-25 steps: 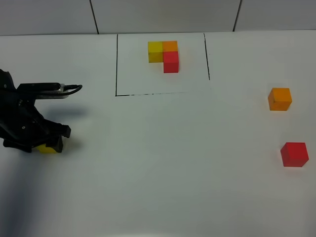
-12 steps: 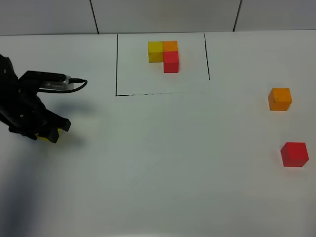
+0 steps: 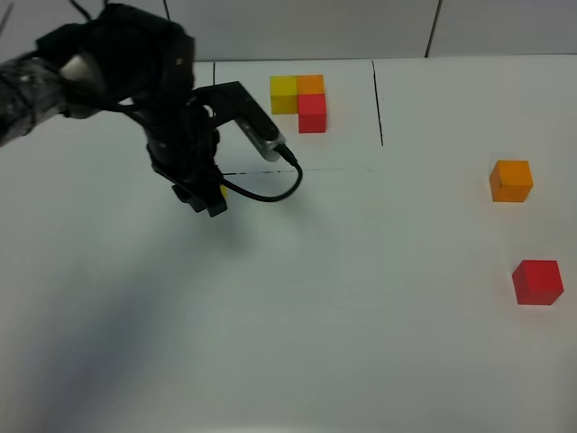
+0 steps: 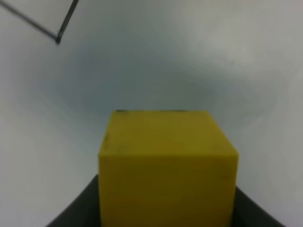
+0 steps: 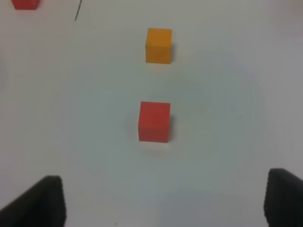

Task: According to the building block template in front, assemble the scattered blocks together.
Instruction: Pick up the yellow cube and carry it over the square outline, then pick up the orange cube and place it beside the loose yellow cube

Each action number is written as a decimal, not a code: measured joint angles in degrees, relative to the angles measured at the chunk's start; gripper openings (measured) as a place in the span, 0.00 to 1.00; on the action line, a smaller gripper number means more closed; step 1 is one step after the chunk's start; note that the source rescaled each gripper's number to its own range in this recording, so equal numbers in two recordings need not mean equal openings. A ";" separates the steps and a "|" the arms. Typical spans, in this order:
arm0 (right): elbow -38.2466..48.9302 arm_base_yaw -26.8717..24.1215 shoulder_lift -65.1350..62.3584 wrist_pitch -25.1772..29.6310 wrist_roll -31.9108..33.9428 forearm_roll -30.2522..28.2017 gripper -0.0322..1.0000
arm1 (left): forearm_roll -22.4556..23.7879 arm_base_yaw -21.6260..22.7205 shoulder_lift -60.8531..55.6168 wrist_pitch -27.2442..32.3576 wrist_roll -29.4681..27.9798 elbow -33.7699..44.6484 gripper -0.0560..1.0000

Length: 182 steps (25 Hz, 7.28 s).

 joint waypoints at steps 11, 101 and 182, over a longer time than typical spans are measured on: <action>0.00 0.00 0.00 0.00 0.00 0.00 0.81 | -4.91 -6.38 16.02 10.24 16.54 -26.08 0.05; 0.00 0.00 0.00 0.00 0.16 0.16 0.81 | -2.82 5.88 1.60 7.71 -0.81 -20.29 0.82; 0.00 0.00 0.00 0.00 0.16 1.01 0.81 | -12.52 18.82 -121.15 1.25 -25.88 64.77 0.81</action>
